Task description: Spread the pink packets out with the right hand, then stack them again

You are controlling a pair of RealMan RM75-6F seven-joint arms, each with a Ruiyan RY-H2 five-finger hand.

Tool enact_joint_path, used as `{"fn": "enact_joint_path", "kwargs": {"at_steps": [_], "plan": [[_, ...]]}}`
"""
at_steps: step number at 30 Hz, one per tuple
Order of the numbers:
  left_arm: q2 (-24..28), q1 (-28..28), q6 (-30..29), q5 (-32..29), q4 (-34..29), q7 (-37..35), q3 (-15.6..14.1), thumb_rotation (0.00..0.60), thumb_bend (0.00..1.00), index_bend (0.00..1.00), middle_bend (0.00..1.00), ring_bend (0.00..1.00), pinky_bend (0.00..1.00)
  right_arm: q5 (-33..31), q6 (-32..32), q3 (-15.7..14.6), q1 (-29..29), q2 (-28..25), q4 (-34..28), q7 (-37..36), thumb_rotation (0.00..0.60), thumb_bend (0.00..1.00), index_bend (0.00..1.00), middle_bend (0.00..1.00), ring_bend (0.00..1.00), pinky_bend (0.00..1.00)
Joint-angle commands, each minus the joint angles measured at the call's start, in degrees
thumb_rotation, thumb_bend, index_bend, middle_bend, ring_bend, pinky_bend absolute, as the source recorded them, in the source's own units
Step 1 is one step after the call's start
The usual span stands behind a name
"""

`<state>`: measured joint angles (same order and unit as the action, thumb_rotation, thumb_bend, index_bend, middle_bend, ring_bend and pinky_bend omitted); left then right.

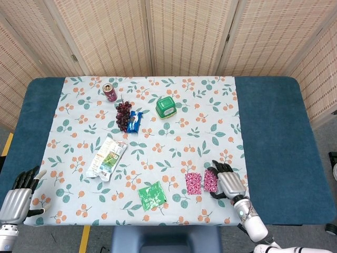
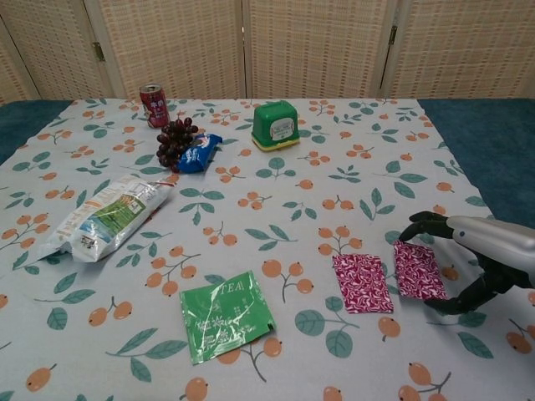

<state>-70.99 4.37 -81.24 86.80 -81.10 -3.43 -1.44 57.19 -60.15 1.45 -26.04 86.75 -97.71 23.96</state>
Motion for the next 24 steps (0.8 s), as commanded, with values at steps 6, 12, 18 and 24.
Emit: {"fn": "enact_joint_path", "kwargs": {"at_steps": [6, 12, 18, 24], "plan": [[0.0, 0.0, 0.0, -0.2, -0.2, 0.2, 0.1, 0.600, 0.17, 0.14, 0.00, 0.04, 0.00, 1.0, 2.5, 0.7, -2.9, -1.1, -3.1, 2.1, 0.537, 0.31, 0.16, 0.02, 0.00, 0.00], [0.0, -0.2, 0.2, -0.5, 0.0, 0.0, 0.0, 0.600, 0.17, 0.14, 0.00, 0.04, 0.00, -0.3, 4.5, 0.9, -5.6, 1.0, -2.6, 5.1, 0.537, 0.31, 0.16, 0.02, 0.00, 0.00], [-0.1, -0.2, 0.4, -0.7, 0.2, -0.2, 0.0, 0.600, 0.17, 0.14, 0.00, 0.04, 0.00, -2.1, 4.3, 0.8, -7.0, 2.5, -1.7, 7.7, 0.537, 0.31, 0.16, 0.02, 0.00, 0.00], [-0.2, -0.2, 0.6, -0.7, 0.4, -0.1, 0.0, 0.600, 0.17, 0.14, 0.00, 0.04, 0.00, -3.3, 4.1, 0.2, -7.6, 3.1, -1.1, 8.5, 0.536, 0.31, 0.16, 0.01, 0.00, 0.00]]}}
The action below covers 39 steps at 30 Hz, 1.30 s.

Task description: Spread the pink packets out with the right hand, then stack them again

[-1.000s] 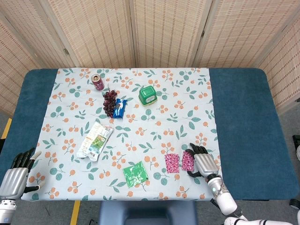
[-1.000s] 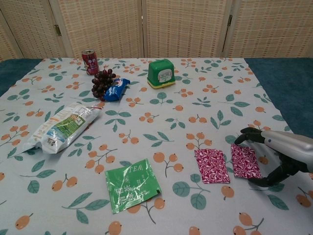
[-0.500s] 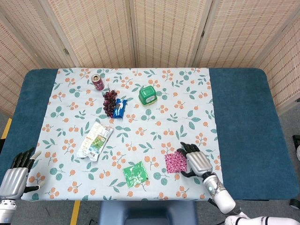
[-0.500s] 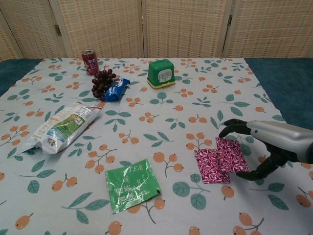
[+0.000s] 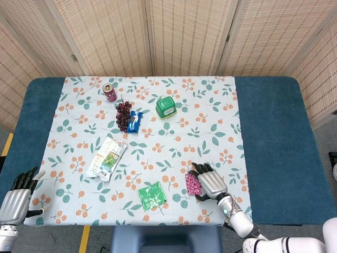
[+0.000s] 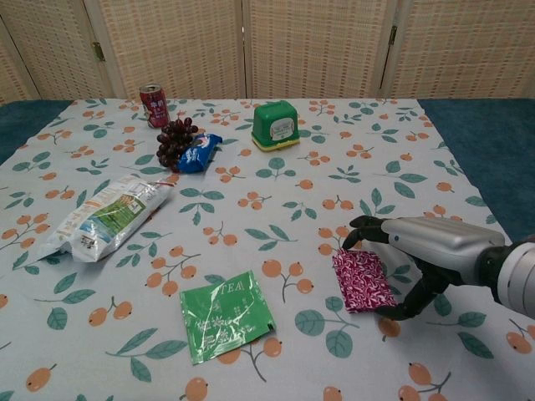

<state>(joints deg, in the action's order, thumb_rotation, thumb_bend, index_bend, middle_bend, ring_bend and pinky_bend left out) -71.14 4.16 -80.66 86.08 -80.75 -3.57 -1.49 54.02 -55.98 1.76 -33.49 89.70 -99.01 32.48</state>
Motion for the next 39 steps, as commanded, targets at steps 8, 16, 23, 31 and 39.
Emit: {"fn": "enact_joint_path", "kwargs": {"at_steps": [8, 16, 23, 31, 39], "plan": [[-0.1, 0.0, 0.2, 0.0, 0.1, 0.0, 0.0, 0.600, 0.17, 0.14, 0.00, 0.04, 0.00, -0.3, -0.2, -0.3, -0.7, 0.8, 0.9, -0.3, 0.536, 0.31, 0.16, 0.01, 0.00, 0.00], [-0.3, 0.0, 0.2, 0.0, 0.3, -0.2, 0.0, 0.600, 0.17, 0.14, 0.00, 0.04, 0.00, -0.4, -0.3, -0.6, -1.1, 1.1, 1.1, -0.5, 0.536, 0.31, 0.16, 0.01, 0.00, 0.00], [-0.5, 0.0, 0.2, 0.0, 0.6, -0.5, 0.1, 0.600, 0.17, 0.13, 0.00, 0.04, 0.00, -0.2, -0.7, -0.9, -1.1, 1.2, 1.3, -0.9, 0.536, 0.31, 0.13, 0.01, 0.00, 0.00], [-0.4, 0.0, -0.1, -0.1, 0.7, -0.6, 0.2, 0.600, 0.17, 0.13, 0.00, 0.04, 0.00, 3.7, -4.2, -0.9, 0.8, -1.8, -1.1, -4.3, 0.537, 0.31, 0.13, 0.01, 0.00, 0.00], [0.0, 0.0, -2.2, 0.3, -0.5, 0.0, 1.3, 0.600, 0.17, 0.13, 0.00, 0.04, 0.00, 16.7, -18.2, -3.4, 9.2, -12.8, -5.4, -10.9, 0.591, 0.31, 0.13, 0.06, 0.00, 0.00]]}}
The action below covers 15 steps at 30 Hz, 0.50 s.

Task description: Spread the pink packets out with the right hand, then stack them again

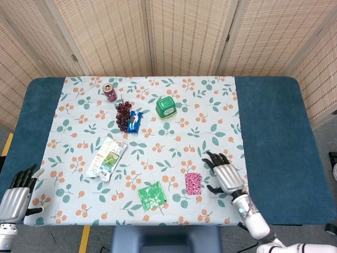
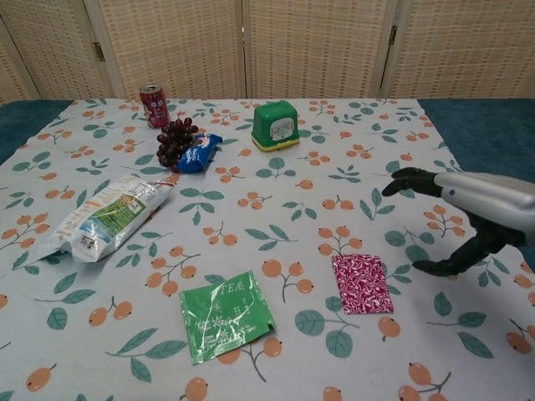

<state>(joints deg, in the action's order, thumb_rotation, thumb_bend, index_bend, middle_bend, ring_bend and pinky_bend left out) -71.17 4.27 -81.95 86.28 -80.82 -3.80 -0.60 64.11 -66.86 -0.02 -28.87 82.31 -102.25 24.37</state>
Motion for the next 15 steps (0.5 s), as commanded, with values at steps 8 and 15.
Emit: {"fn": "enact_joint_path", "kwargs": {"at_steps": [8, 15], "plan": [[0.7, -0.6, -4.6, 1.8, -3.9, 3.6, 1.1, 0.600, 0.17, 0.14, 0.00, 0.04, 0.00, 19.4, -19.3, -6.2, 13.3, -14.2, -1.2, -11.4, 0.600, 0.31, 0.13, 0.07, 0.00, 0.00], [1.9, -1.4, -7.2, 3.7, -8.2, 6.5, 0.9, 0.600, 0.18, 0.14, 0.00, 0.04, 0.00, 23.4, -25.6, -7.4, 19.3, -14.8, 2.9, -17.0, 0.600, 0.31, 0.13, 0.08, 0.00, 0.00]]}}
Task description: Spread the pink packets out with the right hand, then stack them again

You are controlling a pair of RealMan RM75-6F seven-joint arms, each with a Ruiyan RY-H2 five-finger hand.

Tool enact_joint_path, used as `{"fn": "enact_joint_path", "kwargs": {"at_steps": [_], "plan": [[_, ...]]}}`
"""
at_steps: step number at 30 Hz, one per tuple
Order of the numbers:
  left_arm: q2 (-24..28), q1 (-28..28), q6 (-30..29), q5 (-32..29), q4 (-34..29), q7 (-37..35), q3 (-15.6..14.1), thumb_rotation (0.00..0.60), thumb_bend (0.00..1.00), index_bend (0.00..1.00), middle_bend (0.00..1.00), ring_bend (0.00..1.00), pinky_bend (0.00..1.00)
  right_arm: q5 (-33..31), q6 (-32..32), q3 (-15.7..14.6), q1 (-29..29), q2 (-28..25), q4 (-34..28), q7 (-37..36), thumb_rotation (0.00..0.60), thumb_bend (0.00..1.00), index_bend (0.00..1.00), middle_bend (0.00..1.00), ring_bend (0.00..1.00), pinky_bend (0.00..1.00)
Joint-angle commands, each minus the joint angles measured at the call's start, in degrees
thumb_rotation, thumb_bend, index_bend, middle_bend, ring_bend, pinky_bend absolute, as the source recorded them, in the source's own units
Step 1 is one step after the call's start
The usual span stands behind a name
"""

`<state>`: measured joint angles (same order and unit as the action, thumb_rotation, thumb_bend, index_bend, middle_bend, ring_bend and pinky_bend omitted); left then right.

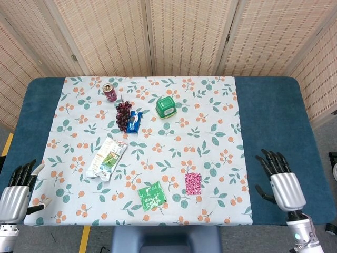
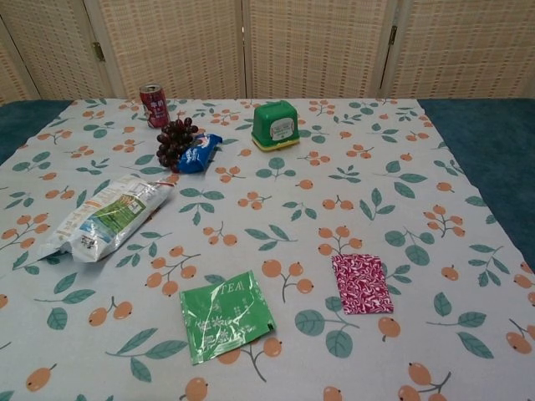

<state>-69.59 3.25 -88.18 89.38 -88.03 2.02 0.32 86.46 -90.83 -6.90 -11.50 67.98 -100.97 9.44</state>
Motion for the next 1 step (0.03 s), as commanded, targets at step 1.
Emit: {"fn": "enact_joint_path", "kwargs": {"at_steps": [1], "plan": [[0.3, -0.5, -1.3, 0.6, -1.3, 1.1, 0.1, 0.600, 0.18, 0.14, 0.00, 0.04, 0.00, 1.3, -2.0, -0.2, 2.4, -0.5, 2.2, -2.9, 0.600, 0.31, 0.13, 0.08, 0.00, 0.00]]}}
